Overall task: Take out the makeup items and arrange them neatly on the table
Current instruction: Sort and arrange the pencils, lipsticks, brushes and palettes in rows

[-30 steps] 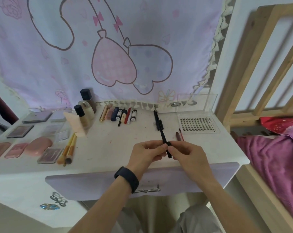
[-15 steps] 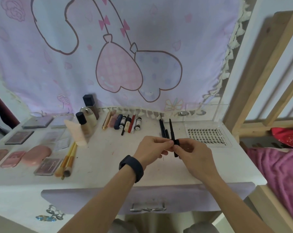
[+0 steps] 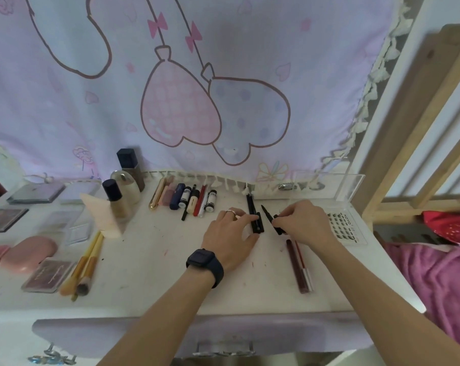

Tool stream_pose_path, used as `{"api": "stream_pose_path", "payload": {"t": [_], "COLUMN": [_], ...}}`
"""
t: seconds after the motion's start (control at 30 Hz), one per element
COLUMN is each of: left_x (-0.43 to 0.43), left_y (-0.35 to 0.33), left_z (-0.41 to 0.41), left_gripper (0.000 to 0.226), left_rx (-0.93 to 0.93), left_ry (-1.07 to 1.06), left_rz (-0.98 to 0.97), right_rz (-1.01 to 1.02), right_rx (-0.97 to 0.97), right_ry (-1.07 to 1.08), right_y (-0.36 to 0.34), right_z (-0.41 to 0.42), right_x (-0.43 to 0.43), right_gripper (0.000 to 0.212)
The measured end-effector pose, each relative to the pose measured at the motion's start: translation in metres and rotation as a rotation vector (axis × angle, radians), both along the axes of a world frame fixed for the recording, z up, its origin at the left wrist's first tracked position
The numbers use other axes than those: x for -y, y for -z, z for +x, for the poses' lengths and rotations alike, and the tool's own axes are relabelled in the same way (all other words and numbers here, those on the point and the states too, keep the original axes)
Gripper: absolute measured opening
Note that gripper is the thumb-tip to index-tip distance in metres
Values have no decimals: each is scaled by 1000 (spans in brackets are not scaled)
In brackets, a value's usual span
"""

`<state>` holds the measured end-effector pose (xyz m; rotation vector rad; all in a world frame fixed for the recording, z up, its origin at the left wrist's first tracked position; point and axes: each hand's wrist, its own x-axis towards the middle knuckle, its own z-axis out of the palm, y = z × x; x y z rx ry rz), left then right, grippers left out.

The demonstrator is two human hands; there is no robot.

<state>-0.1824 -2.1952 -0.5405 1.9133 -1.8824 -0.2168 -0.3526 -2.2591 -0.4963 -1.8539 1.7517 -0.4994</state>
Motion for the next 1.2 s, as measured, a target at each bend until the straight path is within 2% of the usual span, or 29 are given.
{"api": "stream_pose_path", "payload": {"t": [0.3,0.47,0.63,0.8,1.2], "left_x": [9,12,13,9,4], "left_y": [6,7,8,10,2], "left_z": [2,-1,-2,4,9], "left_gripper": [43,53,64,56,33], "left_rx": [30,-24,-88,-155,-55], "left_ry": [31,20,3,4,15], "left_rz": [-26,-32,-8,5,25], "right_rz": [-94,-131,-37,-1,-64], "right_rx": [-187,-216,-158,-105,-141], "right_ry": [0,-55,-174,-287,-401], "right_y": [5,4,3,1,4], "right_z": [11,9,1,-8,0], "right_x": [10,12,11,7,0], "right_gripper": [24,36,37,55,43]}}
